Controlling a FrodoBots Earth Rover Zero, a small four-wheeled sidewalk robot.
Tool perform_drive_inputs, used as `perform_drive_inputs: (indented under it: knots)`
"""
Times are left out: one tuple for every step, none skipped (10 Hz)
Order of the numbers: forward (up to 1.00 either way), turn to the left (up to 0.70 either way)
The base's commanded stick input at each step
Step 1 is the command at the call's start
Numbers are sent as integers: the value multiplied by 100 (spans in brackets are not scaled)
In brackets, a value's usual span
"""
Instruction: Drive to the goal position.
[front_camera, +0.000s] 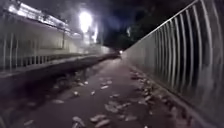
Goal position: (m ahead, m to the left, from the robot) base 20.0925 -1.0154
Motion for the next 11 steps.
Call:
perform_drive_inputs:
  knots:
    - [30, 1]
    - [30, 1]
    - [30, -62]
    - [30, -74]
    - [30, -74]
    - [30, -74]
    - [30, -74]
    - [30, -74]
    - [30, -74]
    - [30, -74]
    - [30, -62]
